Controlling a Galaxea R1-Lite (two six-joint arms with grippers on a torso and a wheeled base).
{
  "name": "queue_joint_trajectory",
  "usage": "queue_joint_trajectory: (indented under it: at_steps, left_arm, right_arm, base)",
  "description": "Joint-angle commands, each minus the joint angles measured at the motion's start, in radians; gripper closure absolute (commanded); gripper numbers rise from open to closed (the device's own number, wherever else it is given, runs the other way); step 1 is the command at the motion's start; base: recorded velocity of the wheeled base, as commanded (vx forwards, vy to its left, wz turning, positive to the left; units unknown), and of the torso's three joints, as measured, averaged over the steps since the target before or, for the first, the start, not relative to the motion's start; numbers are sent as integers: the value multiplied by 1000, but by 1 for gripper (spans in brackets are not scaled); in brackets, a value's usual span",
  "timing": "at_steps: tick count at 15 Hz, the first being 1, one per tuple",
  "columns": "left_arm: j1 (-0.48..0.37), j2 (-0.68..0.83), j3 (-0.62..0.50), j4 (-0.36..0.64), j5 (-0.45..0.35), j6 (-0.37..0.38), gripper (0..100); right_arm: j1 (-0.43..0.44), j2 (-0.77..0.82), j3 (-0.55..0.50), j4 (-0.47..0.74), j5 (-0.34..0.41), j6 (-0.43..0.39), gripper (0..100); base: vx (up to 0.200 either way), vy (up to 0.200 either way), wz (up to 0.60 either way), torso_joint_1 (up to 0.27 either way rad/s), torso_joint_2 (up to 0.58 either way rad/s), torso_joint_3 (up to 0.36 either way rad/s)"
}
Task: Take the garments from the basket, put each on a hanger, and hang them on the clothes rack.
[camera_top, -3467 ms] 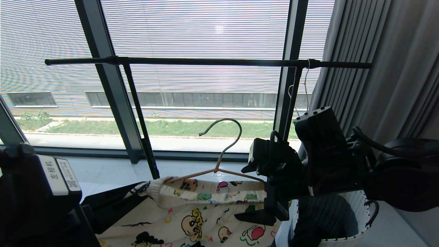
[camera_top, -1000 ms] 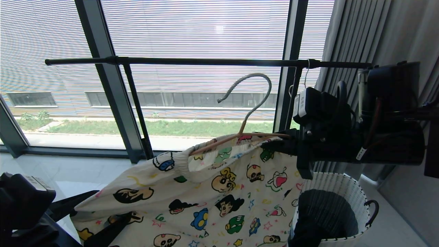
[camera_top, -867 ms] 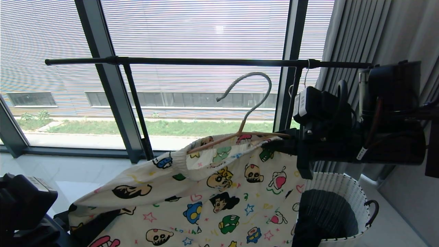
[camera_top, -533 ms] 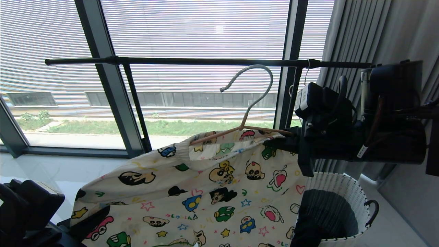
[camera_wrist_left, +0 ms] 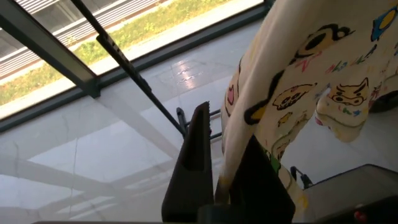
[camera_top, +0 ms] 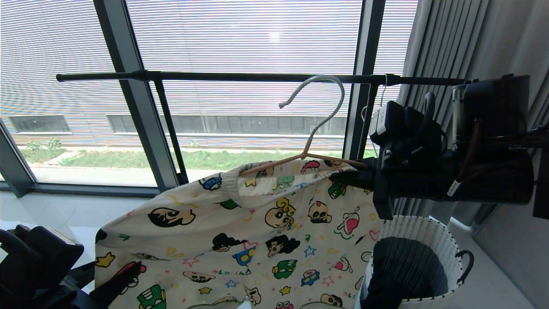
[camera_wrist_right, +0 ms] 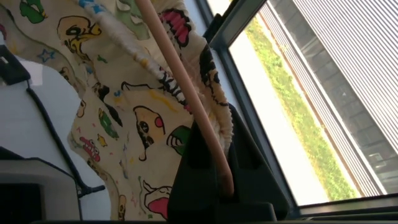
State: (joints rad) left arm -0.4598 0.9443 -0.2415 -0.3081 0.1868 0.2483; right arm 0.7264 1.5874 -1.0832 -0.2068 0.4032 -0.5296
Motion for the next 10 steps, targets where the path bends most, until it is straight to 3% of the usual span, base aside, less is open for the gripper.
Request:
queue_joint_trajectory:
  at_steps: [1,4,6,8,10]
  left_arm:
    - [1,1,-4,0,0,0,0]
    - [41,1,-2,0,2,-4,0]
    - [115,1,-13,-2,2,-6,0]
    - [214,1,-36,-2,3,-6,0]
    - [305,4,-65,-2,19,-7,0]
  right_arm:
    - [-1,0,0,0,-1,-1,100]
    - [-25,0,0,0,-12,2,100]
    - [-45,-1,3,7,-70,17,100]
    - [-45,-1,3,44,-173,106,100]
    - [-44,-6,2,156,-265,215,100]
  base:
    - [0,0,0,0,0,0]
    - [0,0,0,0,0,0]
    - [0,0,0,0,0,0]
    - [0,0,0,0,0,0]
    - [0,0,0,0,0,0]
